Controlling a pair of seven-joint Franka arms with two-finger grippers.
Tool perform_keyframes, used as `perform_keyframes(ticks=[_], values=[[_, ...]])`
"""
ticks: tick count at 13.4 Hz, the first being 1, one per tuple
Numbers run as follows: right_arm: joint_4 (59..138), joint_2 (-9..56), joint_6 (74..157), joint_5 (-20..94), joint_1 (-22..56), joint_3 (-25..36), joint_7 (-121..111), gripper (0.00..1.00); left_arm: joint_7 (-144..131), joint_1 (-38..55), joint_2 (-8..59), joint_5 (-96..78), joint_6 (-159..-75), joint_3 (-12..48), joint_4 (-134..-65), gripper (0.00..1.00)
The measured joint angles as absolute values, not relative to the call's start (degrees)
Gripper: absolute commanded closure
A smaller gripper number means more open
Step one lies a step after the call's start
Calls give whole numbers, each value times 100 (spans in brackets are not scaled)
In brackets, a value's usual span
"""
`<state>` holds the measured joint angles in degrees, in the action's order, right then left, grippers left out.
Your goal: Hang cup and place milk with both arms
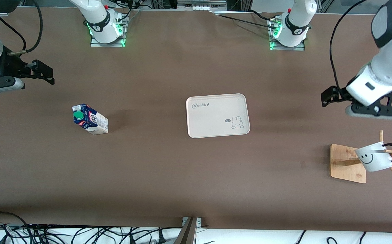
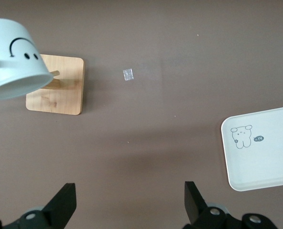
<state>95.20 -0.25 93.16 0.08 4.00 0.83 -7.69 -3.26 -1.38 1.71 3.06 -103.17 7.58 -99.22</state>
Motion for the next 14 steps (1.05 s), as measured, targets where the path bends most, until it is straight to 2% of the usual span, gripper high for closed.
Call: perform_keyframes(ticks=[2, 5, 10, 14], values=[[9520, -25, 9316, 8, 400, 83, -769, 0, -441, -110, -348, 246, -10632, 758, -10435, 0], [9520, -25, 9316, 8, 400, 82, -769, 0, -485, -99, -688, 237, -10301, 752, -10632, 0], [9520, -25, 9316, 8, 400, 81, -769, 0, -498, -118, -461, 234, -10150, 734, -10463, 0], [9516, -25, 9316, 8, 401, 78, -769, 0, -503, -122, 66, 232, -9804, 731, -9773, 0]])
